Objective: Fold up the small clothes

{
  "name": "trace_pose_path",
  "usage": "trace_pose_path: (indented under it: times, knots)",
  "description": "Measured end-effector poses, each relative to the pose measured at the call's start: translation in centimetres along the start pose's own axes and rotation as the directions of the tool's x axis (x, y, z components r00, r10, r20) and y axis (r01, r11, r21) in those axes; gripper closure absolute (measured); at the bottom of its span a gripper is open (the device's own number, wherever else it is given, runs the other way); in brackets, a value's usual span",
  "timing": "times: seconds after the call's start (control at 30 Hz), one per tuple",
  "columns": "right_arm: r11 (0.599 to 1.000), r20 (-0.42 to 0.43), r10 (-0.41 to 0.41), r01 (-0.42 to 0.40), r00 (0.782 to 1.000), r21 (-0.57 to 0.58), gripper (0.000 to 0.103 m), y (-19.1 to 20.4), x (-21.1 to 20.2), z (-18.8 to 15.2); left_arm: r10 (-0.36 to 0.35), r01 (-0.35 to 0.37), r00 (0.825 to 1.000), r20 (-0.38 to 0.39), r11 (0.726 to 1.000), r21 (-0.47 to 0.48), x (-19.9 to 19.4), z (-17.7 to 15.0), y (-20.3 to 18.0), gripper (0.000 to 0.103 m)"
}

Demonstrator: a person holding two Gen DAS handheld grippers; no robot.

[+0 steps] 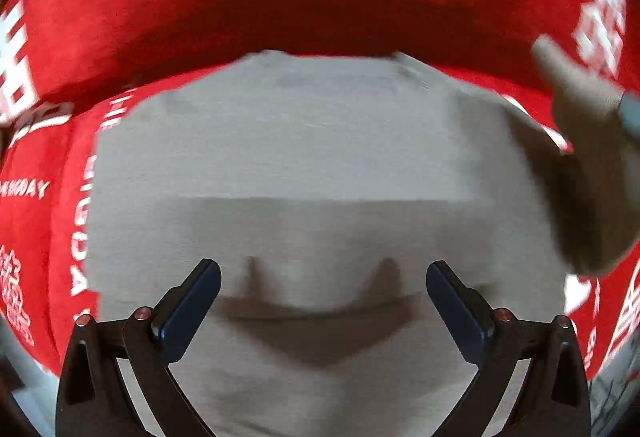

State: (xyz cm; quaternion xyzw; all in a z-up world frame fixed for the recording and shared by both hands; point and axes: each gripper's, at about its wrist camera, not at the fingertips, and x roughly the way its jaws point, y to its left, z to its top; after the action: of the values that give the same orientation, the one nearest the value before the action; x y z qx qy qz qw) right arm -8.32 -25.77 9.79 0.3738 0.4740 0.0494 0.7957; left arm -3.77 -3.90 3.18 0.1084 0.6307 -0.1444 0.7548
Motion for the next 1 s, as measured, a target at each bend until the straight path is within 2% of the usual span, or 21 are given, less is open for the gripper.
trace_pose_path:
  times: [0.07,0.17,0.23,0.27,0.33,0.4,0.5,0.57,0.6,0.63,0.67,0.7,0.77,0.83,0.9,1.0]
  knots:
    - [1.000,-0.063,0.001,-0.002,0.998,-0.006,0.095,1.3,3.0,-0.8,0.023,-0.023,1.000,0.005,0.999,-0.039,-0.1,0.1,2.6,0.000]
    - [0.998,-0.170,-0.057,0.060,0.984,0.014,0.091,1.8,7.8,-2.2,0.067,-0.067,0.998,-0.004,0.995,-0.071,0.6,-0.1,5.4,0.000]
    - [0.994,-0.227,-0.093,0.105,0.969,0.038,0.089,1.2,10.0,-3.3,0.075,-0.077,0.997,-0.015,0.993,-0.093,1.8,-0.5,4.6,0.000]
    - [0.990,-0.256,-0.110,0.130,0.960,0.060,0.085,0.8,10.8,-3.7,0.075,-0.077,0.997,-0.021,0.992,-0.105,2.0,-1.0,5.3,0.000]
    - [0.985,-0.266,-0.083,0.120,0.960,0.126,0.048,-0.2,10.9,-4.3,0.076,-0.079,0.997,-0.030,0.990,-0.115,2.2,-1.2,7.2,0.000]
    - [0.976,-0.235,-0.014,0.065,0.972,0.210,0.040,-1.0,9.9,-4.6,0.072,-0.076,0.997,-0.036,0.990,-0.121,2.2,-1.9,8.4,0.000]
    - [0.949,-0.160,-0.031,0.080,0.987,0.306,0.040,-2.6,7.8,-4.8,0.048,-0.052,0.998,-0.033,0.989,-0.139,2.4,-1.9,9.3,0.000]
    - [0.916,-0.099,-0.057,0.092,0.993,0.390,0.042,-4.1,6.9,-4.4,0.030,-0.033,0.999,-0.024,0.988,-0.154,1.7,-2.0,9.2,0.000]
    - [0.899,-0.074,-0.067,0.093,0.995,0.429,0.063,-4.7,6.7,-4.1,0.018,-0.021,1.000,-0.017,0.986,-0.163,1.5,-2.0,9.6,0.000]
    - [0.886,-0.055,-0.087,0.102,0.995,0.452,0.097,-5.0,6.7,-3.6,0.009,-0.011,1.000,-0.011,0.985,-0.172,1.5,-1.8,9.9,0.000]
    - [0.889,-0.045,-0.114,0.122,0.992,0.441,0.096,-4.5,6.9,-3.1,0.001,-0.002,1.000,-0.005,0.984,-0.181,1.4,-1.7,10.3,0.000]
    - [0.904,-0.030,-0.128,0.129,0.991,0.407,0.096,-3.9,6.9,-2.3,-0.010,0.010,1.000,0.001,0.981,-0.191,1.2,-1.6,10.7,0.000]
    - [0.962,-0.032,-0.128,0.132,0.991,0.240,0.096,-0.4,8.0,-0.9,-0.043,0.046,0.999,0.016,0.975,-0.217,0.9,-1.5,11.7,0.000]
    - [0.991,-0.070,-0.119,0.123,0.990,0.058,0.096,3.6,9.7,-0.8,-0.068,0.073,0.997,0.030,0.969,-0.237,0.7,-1.5,12.5,0.000]
    - [0.992,-0.128,-0.114,0.105,0.985,-0.076,0.096,6.3,11.6,-1.7,-0.084,0.092,0.996,0.042,0.962,-0.258,0.5,-1.5,13.4,0.000]
    - [0.967,-0.218,-0.157,0.106,0.963,-0.230,0.094,9.7,15.2,-4.0,-0.090,0.099,0.995,0.045,0.956,-0.275,0.4,-1.7,14.3,0.000]
